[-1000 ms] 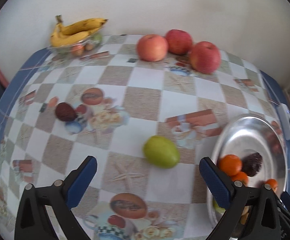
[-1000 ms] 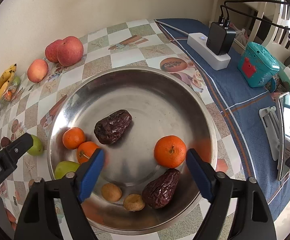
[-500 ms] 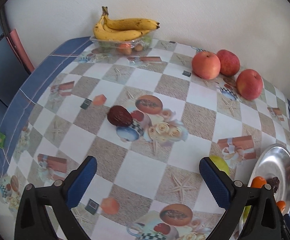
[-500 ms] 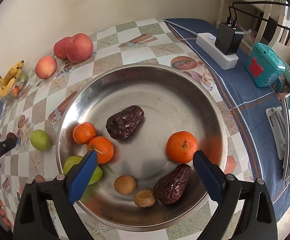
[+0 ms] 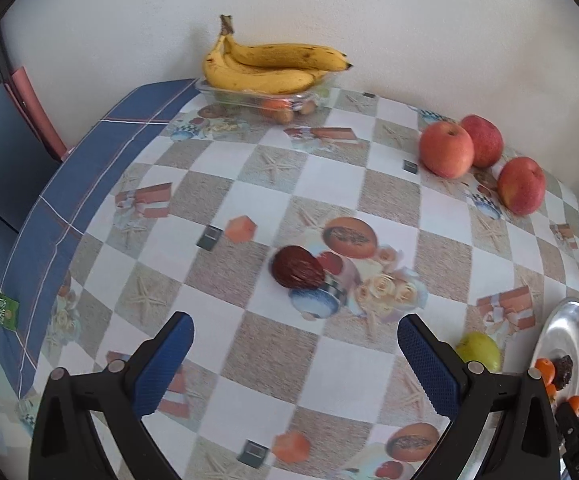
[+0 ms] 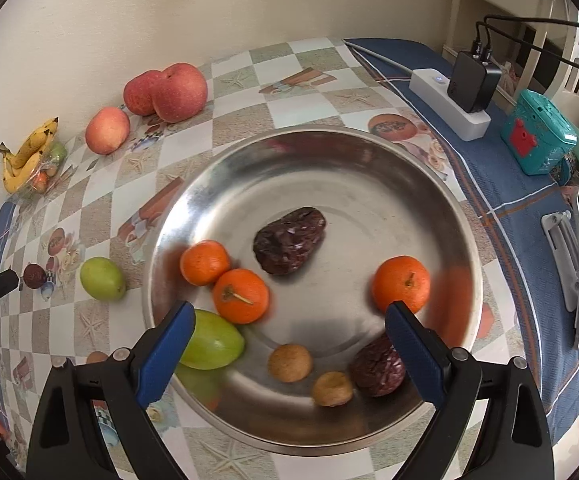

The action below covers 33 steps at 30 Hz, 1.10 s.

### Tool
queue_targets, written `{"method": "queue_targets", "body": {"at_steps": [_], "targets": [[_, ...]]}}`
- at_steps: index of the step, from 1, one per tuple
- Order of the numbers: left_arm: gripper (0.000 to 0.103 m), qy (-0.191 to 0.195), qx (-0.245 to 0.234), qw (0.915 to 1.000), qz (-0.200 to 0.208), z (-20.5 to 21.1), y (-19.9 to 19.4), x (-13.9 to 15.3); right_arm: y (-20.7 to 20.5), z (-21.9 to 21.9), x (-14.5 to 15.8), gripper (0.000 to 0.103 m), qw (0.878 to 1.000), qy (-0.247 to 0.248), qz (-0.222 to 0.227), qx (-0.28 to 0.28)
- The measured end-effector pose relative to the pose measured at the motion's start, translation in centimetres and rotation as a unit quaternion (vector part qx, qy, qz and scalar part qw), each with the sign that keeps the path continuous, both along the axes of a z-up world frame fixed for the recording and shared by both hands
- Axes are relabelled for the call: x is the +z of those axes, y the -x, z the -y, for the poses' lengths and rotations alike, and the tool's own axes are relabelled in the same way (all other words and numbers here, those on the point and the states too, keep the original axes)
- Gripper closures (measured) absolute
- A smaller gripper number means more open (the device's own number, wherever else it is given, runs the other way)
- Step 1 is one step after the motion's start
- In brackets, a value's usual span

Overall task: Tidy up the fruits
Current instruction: 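Grasp the red date with the left tool while the right tool grasps the green fruit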

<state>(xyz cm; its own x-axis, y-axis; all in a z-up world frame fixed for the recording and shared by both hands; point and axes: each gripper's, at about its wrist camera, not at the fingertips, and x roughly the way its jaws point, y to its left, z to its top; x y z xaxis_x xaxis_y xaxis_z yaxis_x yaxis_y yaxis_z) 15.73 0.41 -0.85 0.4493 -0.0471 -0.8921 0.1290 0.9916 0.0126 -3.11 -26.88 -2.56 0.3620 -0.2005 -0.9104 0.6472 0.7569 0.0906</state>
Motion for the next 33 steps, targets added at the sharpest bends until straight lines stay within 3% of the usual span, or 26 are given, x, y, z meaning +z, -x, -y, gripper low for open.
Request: {"method": "queue_targets", "body": {"at_steps": [16, 23, 33], "targets": [[0.0, 0.048, 0.073, 0.9961, -0.009, -9.6, -4.0, 0.0, -5.5, -7.3, 1.1, 0.007, 0.998, -0.017, 0.017, 0.051], [0.0, 0.067, 0.056, 0.9961, -0.009, -9.2, -4.2, 0.0, -7.6, -10.1, 1.6, 0.007, 0.996, -0.036, 0.034, 0.074], [0.0, 0.084, 0.001, 0.996, -0.032, -6.1, -4.8, -1.3, -9.3, -11.3, 0.6, 0.007, 0.996, -0.039, 0.018, 0.077]]}}
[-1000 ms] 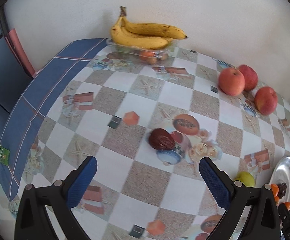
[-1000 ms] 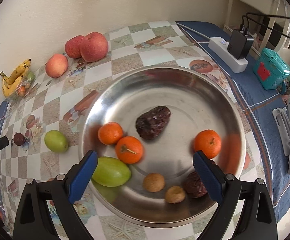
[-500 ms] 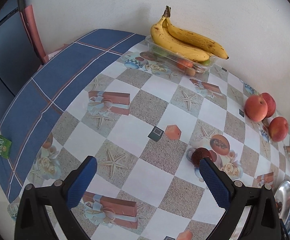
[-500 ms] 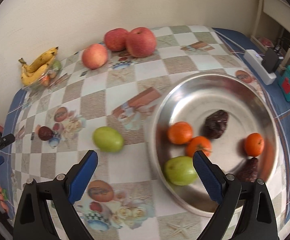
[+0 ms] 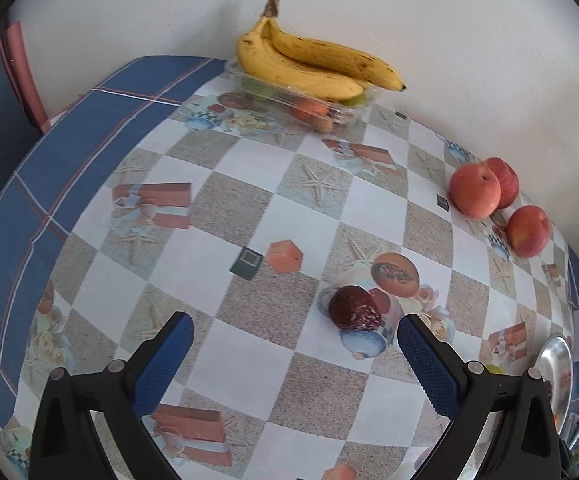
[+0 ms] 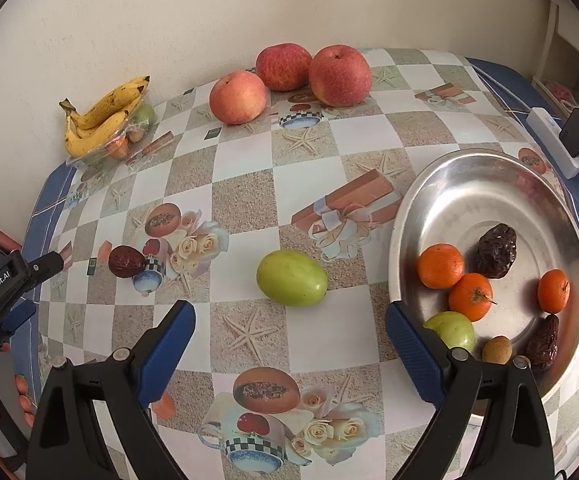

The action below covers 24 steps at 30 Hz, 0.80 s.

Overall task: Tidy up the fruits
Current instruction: 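Grasp the red date with the left tool while the right tool grasps the green fruit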

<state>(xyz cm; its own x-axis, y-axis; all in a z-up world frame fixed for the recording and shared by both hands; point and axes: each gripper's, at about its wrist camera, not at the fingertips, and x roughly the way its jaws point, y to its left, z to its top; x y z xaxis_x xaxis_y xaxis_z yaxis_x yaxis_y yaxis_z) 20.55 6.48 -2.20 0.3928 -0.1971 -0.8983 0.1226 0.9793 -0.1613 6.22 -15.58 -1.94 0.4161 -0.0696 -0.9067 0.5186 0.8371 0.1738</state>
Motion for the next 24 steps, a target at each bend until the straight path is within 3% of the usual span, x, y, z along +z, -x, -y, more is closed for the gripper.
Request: {"method": "queue_targets", "body": {"at_steps": [14, 18, 20, 21, 23, 24], "targets": [[0.002, 0.023, -0.034, 0.9991, -0.013, 3.4, -1.6, -3.0, -2.1, 0.0, -2.1, 0.007, 1.0, 0.002, -0.022, 0.009], [0.015, 0.024, -0.036, 0.9988, -0.02, 3.8, -2.1, -4.0, -2.7, 0.4, -3.0, 0.008, 1.0, -0.001, -0.03, 0.008], [0.017, 0.025, -0.036, 0.9987, -0.024, 3.9, -2.3, -4.4, -2.9, 0.5, -3.4, 0.009, 0.999, -0.004, -0.035, 0.007], [0.021, 0.028, -0.036, 0.9986, -0.027, 3.9, -2.4, -4.6, -3.0, 0.6, -3.7, 0.014, 0.999, -0.005, -0.037, 0.007], [0.034, 0.036, -0.035, 0.9981, -0.035, 3.8, -2.6, -5.0, -3.2, 0.7, -4.1, 0.017, 0.999, -0.005, -0.044, 0.006], [0.046, 0.039, -0.035, 0.9979, -0.039, 3.7, -2.6, -5.2, -3.2, 0.8, -4.3, 0.017, 0.999, -0.006, -0.045, 0.005]]}}
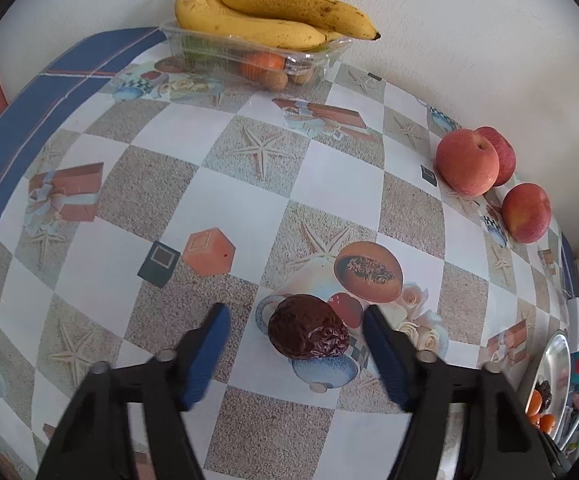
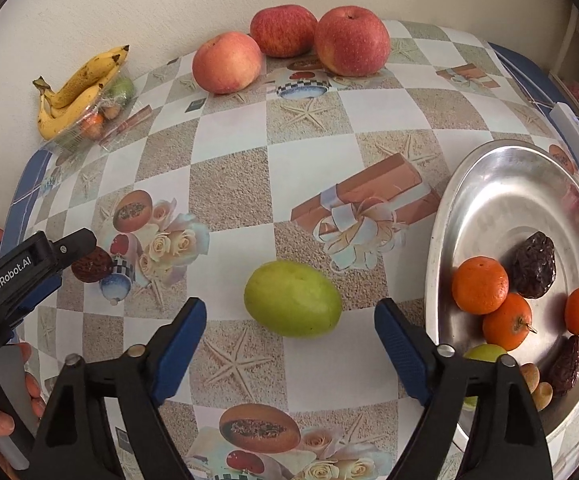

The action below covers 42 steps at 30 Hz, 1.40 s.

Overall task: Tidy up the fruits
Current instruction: 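Grasp the red date with the left tool while the right tool grasps the green fruit, then carry the date and green fruit into the steel bowl and release both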

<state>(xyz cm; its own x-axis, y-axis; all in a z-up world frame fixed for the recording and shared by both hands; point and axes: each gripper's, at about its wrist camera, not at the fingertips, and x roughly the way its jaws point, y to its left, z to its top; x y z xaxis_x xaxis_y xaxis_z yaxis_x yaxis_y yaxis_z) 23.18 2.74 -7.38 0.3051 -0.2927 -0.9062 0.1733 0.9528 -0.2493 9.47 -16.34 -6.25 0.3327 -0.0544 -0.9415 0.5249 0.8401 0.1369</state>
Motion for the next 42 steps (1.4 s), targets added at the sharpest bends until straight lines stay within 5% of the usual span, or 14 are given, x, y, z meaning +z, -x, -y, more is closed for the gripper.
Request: {"method": "queue_targets", "body": {"at_steps": [1, 6, 27, 35, 42], "targets": [[0.06, 0.006, -0.001, 1.0, -0.005, -0.1, 0.0, -0.2, 0.0, 0.1, -0.1, 0.018, 1.0, -0.001, -0.001, -0.001], [0.062, 0.032, -0.002, 0.9994, -0.013, -0.2, 0.2, -0.2, 0.0, 0.1, -0.3, 0.05, 1.0, -0.009, 0.0, 0.0], [0.062, 0.009, -0.027, 0.9995, 0.009, 2.0, 6.6, 4.4, 4.8, 0.9, 3.4, 0.05, 0.999, -0.036, 0.035, -0.004], [0.062, -0.006, -0.094, 0.9953, 0.026, 7.6, 10.3, 6.1, 7.5, 3.5, 4.3, 0.05, 0.998, -0.039, 0.044, -0.028], [0.062, -0.001, -0.196, 0.9802, 0.025, 13.8, 15.1, 6.7, 10.3, 7.4, 4.7, 0.05, 0.995, -0.032, 0.045, -0.081]]}}
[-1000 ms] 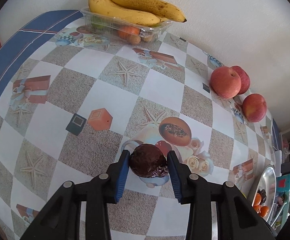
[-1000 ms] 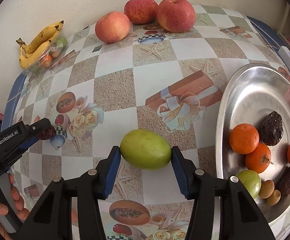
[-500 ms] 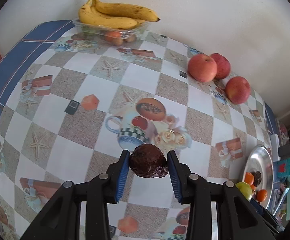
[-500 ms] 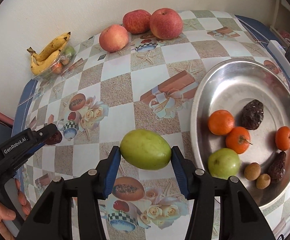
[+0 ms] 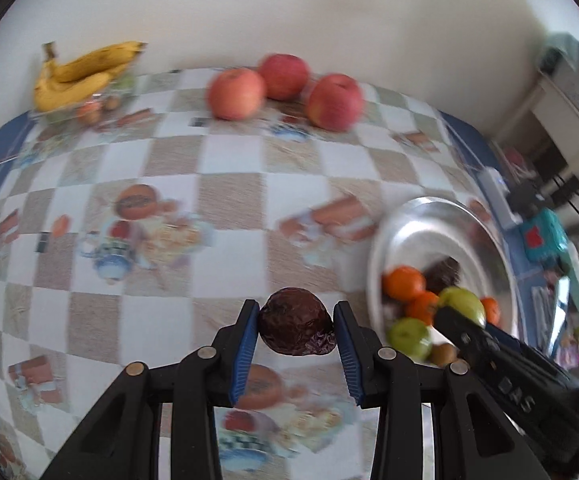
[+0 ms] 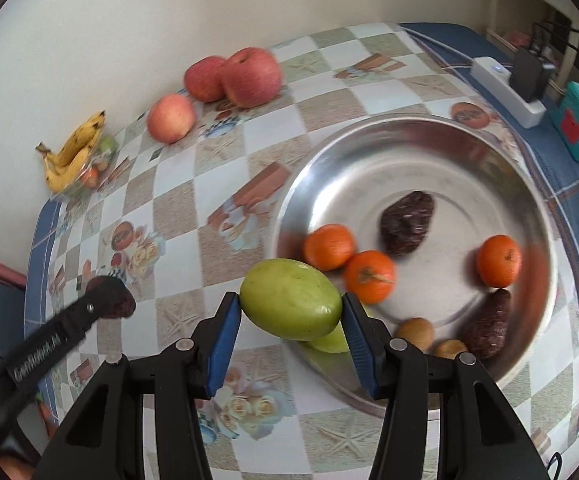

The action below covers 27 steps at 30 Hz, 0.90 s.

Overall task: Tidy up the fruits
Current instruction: 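Carry the date and green fruit into the steel bowl and release both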

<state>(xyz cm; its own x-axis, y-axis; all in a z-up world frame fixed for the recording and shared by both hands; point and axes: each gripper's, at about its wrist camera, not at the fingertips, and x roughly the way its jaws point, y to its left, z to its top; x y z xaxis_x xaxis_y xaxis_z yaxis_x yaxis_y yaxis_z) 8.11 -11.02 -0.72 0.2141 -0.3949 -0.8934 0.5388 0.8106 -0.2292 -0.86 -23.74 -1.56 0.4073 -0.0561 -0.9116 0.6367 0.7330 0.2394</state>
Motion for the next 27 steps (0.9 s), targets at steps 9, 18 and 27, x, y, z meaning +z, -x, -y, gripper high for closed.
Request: {"method": "queue_targets", "body": {"at_steps": [9, 18, 27], "targets": [[0.062, 0.031, -0.07, 0.9963, -0.039, 4.8, 4.3, -0.3, 4.6, 5.2, -0.7, 0.05, 0.996, 0.011, -0.022, -0.08], [0.055, 0.041, -0.078, 0.9945, -0.056, 5.1, 5.2, -0.4, 6.4, 6.6, -1.2, 0.049, 0.995, -0.003, -0.022, -0.101], [0.02, -0.044, 0.002, 0.999, 0.0, 1.8, 3.8, -1.2, 7.1, 5.6, -0.8, 0.049, 0.996, 0.005, -0.024, -0.083]]}}
